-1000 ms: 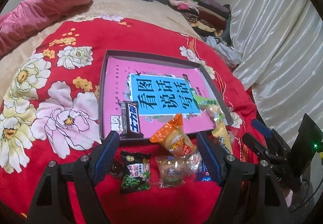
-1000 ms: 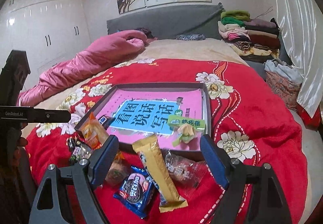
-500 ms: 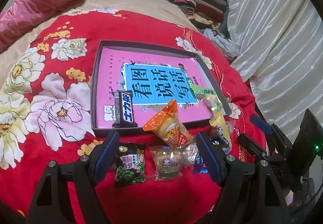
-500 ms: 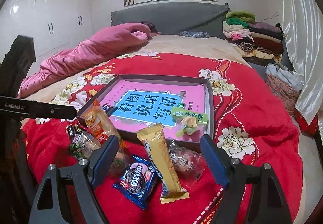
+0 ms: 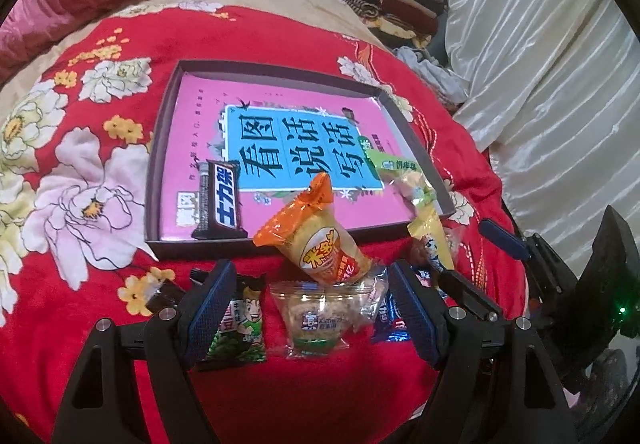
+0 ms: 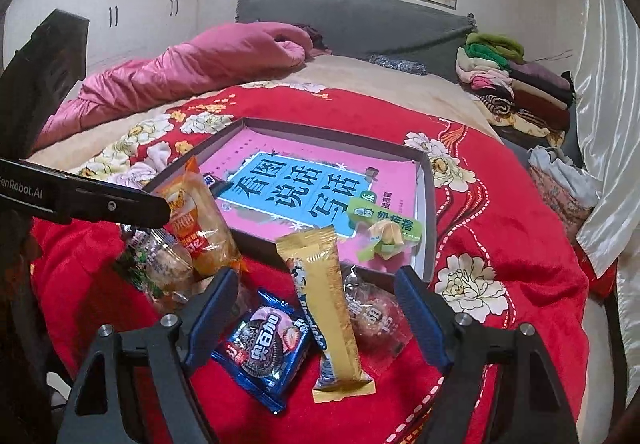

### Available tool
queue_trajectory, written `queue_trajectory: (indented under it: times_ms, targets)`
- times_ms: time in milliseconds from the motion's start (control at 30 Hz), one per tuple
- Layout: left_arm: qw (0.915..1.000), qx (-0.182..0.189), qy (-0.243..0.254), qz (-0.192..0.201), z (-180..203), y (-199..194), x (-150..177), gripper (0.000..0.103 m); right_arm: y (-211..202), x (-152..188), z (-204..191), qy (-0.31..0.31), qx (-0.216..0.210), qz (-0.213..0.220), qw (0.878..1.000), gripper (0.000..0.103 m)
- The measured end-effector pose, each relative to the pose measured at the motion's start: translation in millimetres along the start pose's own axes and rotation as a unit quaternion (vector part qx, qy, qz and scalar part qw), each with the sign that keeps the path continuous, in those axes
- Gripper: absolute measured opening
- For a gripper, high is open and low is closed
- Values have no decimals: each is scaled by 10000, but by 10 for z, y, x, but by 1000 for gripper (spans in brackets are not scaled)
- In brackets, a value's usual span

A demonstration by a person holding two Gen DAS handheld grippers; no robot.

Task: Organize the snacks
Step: 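Grasp the orange bread bag with the left gripper while the right grasps the yellow wafer stick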

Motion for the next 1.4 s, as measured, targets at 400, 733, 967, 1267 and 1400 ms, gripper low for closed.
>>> queue_trajectory:
  times_ms: [400,733,967,1267,1400]
  targets:
    - [9996,91,-218,-136,-25,151,2,80,190,108,-37,-299,9,-321,9990,58]
    - [9990,114,-368,-227,-4,268,2,80,273,128,-31,-451,35,-378,9983,52]
    - [9986,25,-434,-289,15,350,-8,80,362,133,-55,-598,-37,-415,9973,41]
    - [9974,41,-656,-296,26,437,-33,78,364,108,-21,-443,-175,-401,9981,23]
    - [9953,30,-907,-346,13,491,-36,65,346,88,19,-286,-233,-345,9987,22]
Point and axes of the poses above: each gripper's, at about its wrist camera, not at the fingertips, and y roughly the way its jaws point, z to its right, x to its underside, the point moved 5 cm from there along y, roughly the way its jaws point, and after that the axes turned 8 degrees about z, right-handed, at the moved point
